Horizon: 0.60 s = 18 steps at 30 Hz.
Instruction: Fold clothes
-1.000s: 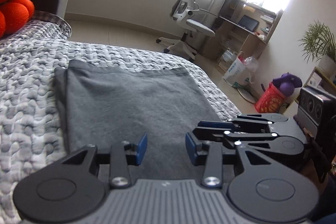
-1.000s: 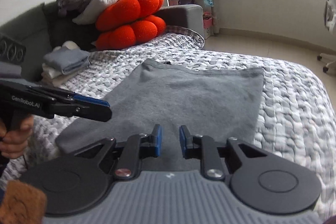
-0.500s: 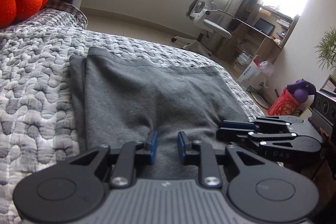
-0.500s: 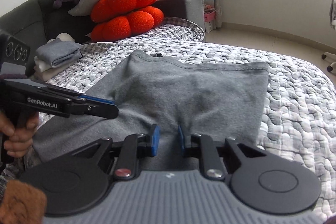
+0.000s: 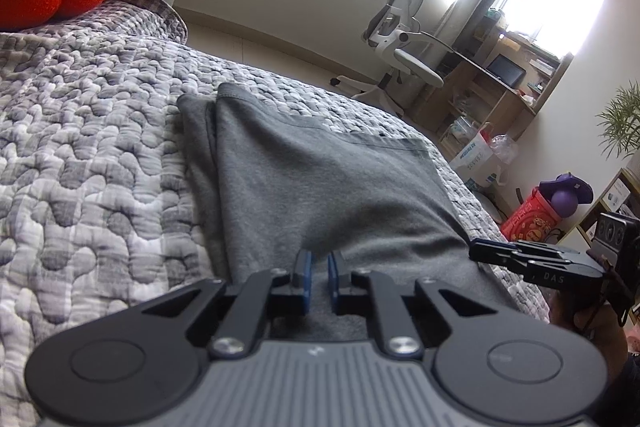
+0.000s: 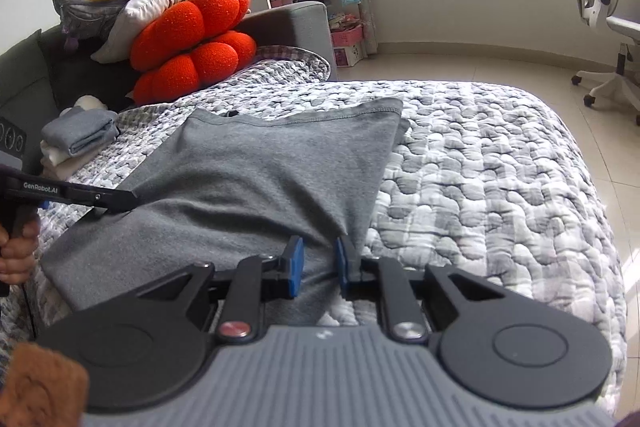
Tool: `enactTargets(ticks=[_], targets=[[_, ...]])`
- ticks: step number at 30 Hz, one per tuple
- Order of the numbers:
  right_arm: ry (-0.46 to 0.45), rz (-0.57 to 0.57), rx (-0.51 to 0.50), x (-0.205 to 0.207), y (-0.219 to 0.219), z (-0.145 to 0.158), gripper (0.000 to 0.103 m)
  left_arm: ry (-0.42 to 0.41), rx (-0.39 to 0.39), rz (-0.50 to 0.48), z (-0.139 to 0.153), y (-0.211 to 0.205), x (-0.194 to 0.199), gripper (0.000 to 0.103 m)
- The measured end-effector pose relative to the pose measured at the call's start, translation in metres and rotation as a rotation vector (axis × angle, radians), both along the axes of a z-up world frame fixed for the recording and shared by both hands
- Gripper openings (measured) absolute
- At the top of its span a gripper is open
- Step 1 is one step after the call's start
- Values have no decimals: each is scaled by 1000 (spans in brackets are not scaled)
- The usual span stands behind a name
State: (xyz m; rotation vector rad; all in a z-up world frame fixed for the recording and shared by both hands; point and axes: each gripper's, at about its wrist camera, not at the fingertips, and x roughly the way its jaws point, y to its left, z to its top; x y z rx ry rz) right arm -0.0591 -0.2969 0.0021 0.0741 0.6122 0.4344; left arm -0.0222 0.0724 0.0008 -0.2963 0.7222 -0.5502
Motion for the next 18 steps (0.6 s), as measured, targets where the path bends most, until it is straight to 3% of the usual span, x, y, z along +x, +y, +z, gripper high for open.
enactTargets(ticks=[1,6,12,14,18], targets=[[-1,-22,-21,-2,-1,0,44,-2,6,5,1,1,-1,11],[-35,-51,-28,-20,-11,-1,46,5,4,34,3,11,-10,12],[-98,-36,-101,-47,-9,-1,48,-27,34,78,9,26,-31,26],[-119,-23,-102,-55,-7,0,50,-52,67,99,12,28,-40,36],[-181,68,-125,-74,9,7,58,-93,90,80,18,24,-57,36]])
